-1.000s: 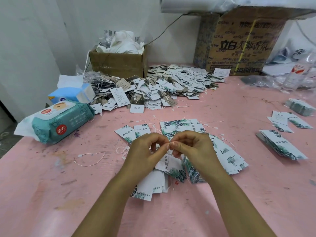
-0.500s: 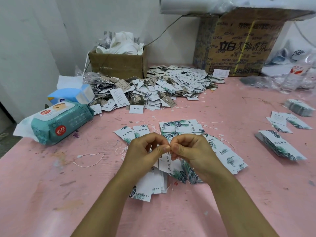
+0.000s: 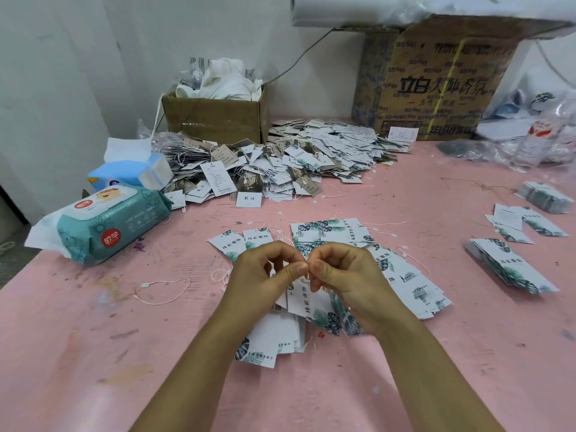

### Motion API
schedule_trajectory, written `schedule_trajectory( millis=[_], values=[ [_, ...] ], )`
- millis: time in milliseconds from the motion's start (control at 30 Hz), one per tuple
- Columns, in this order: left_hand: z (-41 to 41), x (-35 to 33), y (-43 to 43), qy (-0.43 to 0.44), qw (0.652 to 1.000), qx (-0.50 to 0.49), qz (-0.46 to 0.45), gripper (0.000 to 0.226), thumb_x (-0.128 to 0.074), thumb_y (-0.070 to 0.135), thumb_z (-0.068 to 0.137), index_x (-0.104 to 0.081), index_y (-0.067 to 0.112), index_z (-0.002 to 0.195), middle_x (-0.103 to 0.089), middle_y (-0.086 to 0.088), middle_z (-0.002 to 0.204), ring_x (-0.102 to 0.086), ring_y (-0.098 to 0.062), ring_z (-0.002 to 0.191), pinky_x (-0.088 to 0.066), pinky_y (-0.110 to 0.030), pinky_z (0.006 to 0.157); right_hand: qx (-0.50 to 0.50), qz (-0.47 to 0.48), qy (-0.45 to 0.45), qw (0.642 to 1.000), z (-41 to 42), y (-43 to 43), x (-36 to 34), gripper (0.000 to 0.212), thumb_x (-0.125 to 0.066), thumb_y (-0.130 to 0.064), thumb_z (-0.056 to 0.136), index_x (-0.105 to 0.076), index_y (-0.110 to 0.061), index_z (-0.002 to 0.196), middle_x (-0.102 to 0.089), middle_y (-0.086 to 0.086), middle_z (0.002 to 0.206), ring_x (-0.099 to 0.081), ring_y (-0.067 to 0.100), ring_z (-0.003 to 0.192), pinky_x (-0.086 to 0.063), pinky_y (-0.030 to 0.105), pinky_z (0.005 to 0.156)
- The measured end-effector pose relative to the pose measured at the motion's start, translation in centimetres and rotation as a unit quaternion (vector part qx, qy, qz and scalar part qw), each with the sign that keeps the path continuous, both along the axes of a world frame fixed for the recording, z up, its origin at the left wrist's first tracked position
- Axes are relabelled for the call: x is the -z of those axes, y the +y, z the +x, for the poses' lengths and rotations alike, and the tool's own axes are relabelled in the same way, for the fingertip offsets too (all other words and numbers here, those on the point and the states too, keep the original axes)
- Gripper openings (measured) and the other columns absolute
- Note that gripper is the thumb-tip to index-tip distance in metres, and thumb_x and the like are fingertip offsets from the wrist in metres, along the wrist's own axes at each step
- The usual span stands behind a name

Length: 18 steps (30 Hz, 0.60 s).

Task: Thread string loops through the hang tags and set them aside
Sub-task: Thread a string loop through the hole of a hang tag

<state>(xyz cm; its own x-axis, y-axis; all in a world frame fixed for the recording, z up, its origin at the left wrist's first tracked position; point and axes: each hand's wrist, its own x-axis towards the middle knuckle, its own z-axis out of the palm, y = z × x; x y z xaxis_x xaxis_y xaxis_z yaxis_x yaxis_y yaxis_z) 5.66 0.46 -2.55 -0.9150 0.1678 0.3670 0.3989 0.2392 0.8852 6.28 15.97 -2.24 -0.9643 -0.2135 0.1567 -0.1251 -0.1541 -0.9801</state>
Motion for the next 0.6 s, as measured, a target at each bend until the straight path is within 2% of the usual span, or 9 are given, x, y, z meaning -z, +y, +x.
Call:
schedule_trajectory(
  millis=[100, 233, 333, 400, 467, 600],
  values=[
    [0.0, 0.0, 0.1, 0.013, 0.999, -0.039, -0.007, 0.011, -0.068, 0.039, 0.071, -0.061, 0.031, 0.07, -0.059, 0.024, 0.068, -0.045, 0.003, 0.06, -0.033, -0.009, 0.056, -0.002, -0.015, 0.028, 0.999, 0.0, -0.5, 0.0, 0.012, -0.055, -0.002, 0.085, -0.056, -0.007, 0.075, -0.055, -0.003, 0.058, -0.051, 0.01, 0.055, -0.045, 0.017, 0.056],
    [-0.3, 0.4, -0.3, 0.018, 0.996, -0.046, -0.068, 0.034, -0.059, 0.068, 0.071, -0.059, 0.038, 0.085, -0.059, 0.014, 0.081, -0.047, -0.002, 0.067, -0.035, -0.011, 0.058, 0.039, -0.03, 0.053, 0.997, -0.1, -0.8, 0.0, 0.015, -0.05, -0.002, 0.089, -0.052, -0.01, 0.076, -0.055, -0.005, 0.062, -0.05, 0.009, 0.058, -0.045, 0.018, 0.059],
    [-0.3, 0.4, -0.4, 0.004, 0.99, -0.037, -0.138, 0.049, -0.06, 0.071, 0.06, -0.052, 0.044, 0.1, -0.052, 0.015, 0.088, -0.049, -0.005, 0.07, -0.039, -0.015, 0.059, 0.073, -0.069, 0.038, 0.994, -0.3, -0.4, -0.1, 0.016, -0.047, -0.001, 0.09, -0.051, -0.009, 0.077, -0.057, -0.006, 0.06, -0.052, 0.008, 0.056, -0.046, 0.018, 0.057],
    [-0.2, 0.5, -0.4, 0.005, 0.986, -0.029, -0.166, 0.056, -0.07, 0.061, 0.062, -0.045, 0.048, 0.11, -0.044, 0.018, 0.097, -0.048, -0.003, 0.071, -0.037, -0.01, 0.059, 0.089, -0.085, 0.037, 0.992, -0.4, -0.1, -0.1, 0.015, -0.046, -0.001, 0.091, -0.051, -0.008, 0.079, -0.059, -0.005, 0.061, -0.054, 0.009, 0.056, -0.048, 0.02, 0.058],
    [-0.1, 0.4, -0.3, -0.006, 0.99, -0.004, -0.139, 0.058, -0.078, 0.039, 0.069, -0.043, 0.048, 0.114, -0.042, 0.015, 0.1, -0.048, -0.001, 0.065, -0.037, -0.009, 0.058, 0.106, -0.085, 0.041, 0.99, -0.5, 0.0, 0.0, 0.013, -0.048, -0.002, 0.09, -0.052, -0.009, 0.08, -0.061, -0.005, 0.062, -0.055, 0.01, 0.057, -0.049, 0.022, 0.06],
    [0.0, 0.2, -0.3, -0.031, 0.997, 0.03, -0.06, 0.063, -0.072, 0.005, 0.074, -0.045, 0.05, 0.108, -0.049, 0.013, 0.097, -0.045, -0.003, 0.057, -0.037, -0.011, 0.055, 0.132, -0.088, 0.045, 0.986, -0.6, 0.3, 0.1, 0.014, -0.055, 0.001, 0.086, -0.057, -0.011, 0.08, -0.065, -0.002, 0.064, -0.058, 0.011, 0.059, -0.051, 0.023, 0.062]
  ],
)
